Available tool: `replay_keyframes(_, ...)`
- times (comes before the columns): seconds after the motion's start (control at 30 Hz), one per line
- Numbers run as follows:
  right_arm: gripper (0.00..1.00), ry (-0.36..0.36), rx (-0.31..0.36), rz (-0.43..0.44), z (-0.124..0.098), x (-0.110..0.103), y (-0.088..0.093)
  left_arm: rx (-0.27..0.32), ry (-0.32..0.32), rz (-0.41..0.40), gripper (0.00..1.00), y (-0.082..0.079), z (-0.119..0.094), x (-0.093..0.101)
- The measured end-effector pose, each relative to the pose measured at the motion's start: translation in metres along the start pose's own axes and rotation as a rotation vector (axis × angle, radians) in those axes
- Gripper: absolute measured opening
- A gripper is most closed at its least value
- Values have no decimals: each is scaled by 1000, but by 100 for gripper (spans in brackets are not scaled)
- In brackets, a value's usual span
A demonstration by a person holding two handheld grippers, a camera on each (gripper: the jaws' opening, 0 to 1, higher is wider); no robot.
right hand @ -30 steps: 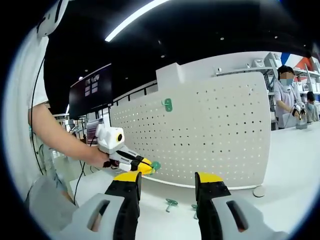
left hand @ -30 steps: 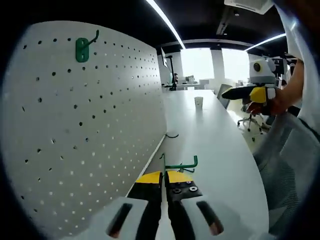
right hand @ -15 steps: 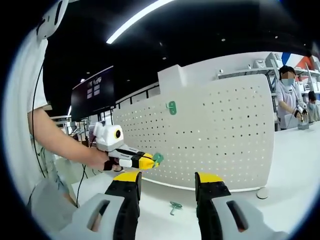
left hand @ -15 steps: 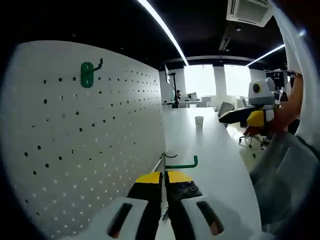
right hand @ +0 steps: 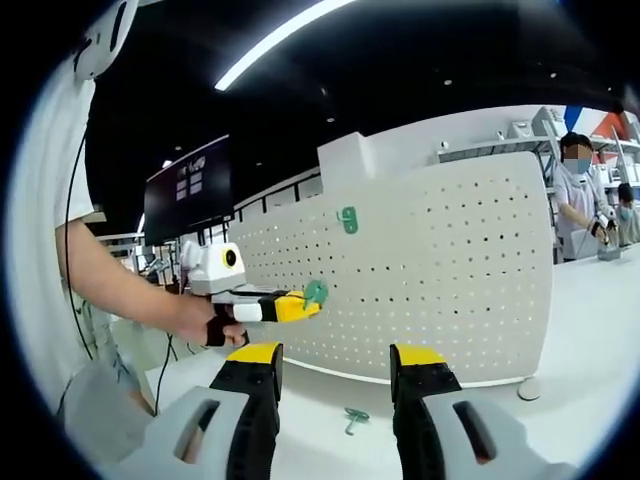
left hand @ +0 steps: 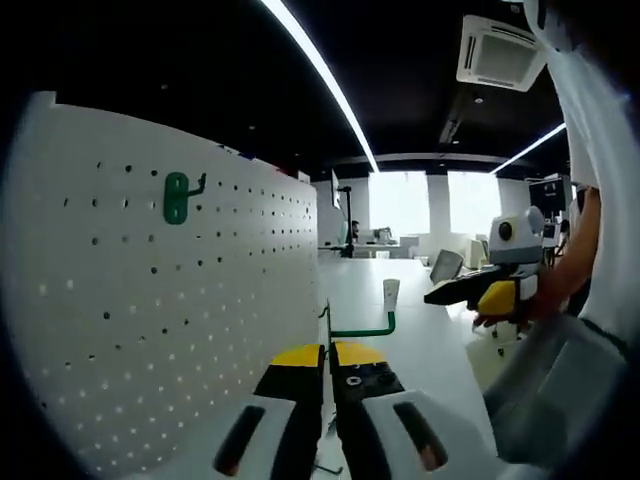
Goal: Insert the hook assembly into the mounting plate slot until the hook locks in place.
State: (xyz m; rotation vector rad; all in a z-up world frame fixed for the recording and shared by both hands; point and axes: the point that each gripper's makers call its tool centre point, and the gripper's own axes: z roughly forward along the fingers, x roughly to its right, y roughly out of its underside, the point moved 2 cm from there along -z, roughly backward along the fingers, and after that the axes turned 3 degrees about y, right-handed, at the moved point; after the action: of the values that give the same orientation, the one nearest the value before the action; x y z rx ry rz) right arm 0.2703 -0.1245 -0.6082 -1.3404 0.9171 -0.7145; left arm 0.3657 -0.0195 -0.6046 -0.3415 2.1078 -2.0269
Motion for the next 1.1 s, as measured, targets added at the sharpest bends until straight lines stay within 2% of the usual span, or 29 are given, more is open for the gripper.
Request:
replay_keyframes(0.13, 40, -2, -1, 0, 1, -1, 0, 24, -3, -5, 2, -5, 1, 1)
replay_keyframes(0.5, 40, -5, 0, 11, 1, -1, -1, 28, -20, -6, 2, -7, -1, -1)
replay_keyframes(0.73, 39, -2, 27, 164, 0, 2, -1, 27, -19, -1, 2, -6, 0, -1)
replay_keyframes(0.9, 38, -6, 38, 202, 1, 0, -3, 27, -25, 2, 2, -7, 0, -2)
replay_keyframes(1.1, 35, -19, 44, 191, 5, -6, -5, 18, -27, 21, 2, -8, 1, 1)
